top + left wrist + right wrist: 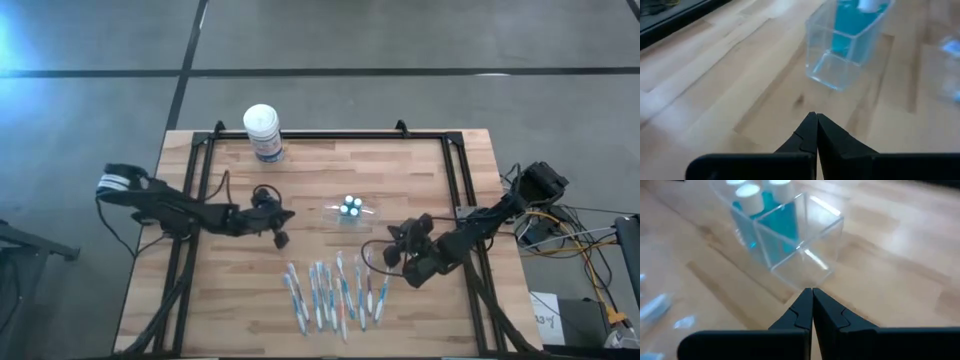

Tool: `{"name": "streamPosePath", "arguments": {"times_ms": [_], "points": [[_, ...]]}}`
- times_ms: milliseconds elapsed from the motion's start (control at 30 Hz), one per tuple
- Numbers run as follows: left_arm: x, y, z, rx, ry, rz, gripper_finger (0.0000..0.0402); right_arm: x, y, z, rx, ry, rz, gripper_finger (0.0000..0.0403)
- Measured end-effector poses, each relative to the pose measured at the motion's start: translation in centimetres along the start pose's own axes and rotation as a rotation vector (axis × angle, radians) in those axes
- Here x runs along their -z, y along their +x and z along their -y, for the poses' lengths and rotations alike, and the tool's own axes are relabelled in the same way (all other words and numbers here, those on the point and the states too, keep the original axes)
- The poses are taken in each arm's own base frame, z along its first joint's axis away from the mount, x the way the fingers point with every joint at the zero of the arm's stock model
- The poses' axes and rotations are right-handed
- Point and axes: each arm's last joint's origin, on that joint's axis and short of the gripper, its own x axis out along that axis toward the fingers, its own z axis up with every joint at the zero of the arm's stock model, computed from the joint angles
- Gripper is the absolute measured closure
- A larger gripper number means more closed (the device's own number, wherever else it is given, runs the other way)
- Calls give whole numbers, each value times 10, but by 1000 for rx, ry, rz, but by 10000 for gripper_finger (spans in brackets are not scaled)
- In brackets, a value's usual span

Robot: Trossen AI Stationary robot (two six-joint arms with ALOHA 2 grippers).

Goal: Pick & Place toothbrushing station
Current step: Adjust the transparent organizer

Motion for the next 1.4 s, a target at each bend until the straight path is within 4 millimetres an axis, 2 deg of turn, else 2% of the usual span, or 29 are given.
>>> {"name": "streamPosePath", "arguments": {"times_ms": [333, 600, 867, 1400], "points": [[-9, 34, -4, -84, -19, -29, 399, -8, 15, 6, 80, 1, 10, 394], [-20, 50, 7, -50, 9, -31, 396, -10, 24, 14, 129, 12, 6, 394], [-20, 51, 8, -31, -4, -37, 396, -13, 37, 22, 172, 23, -47, 394], [-20, 51, 8, -28, -4, -37, 398, -25, 56, 19, 111, -69, -96, 394]]}}
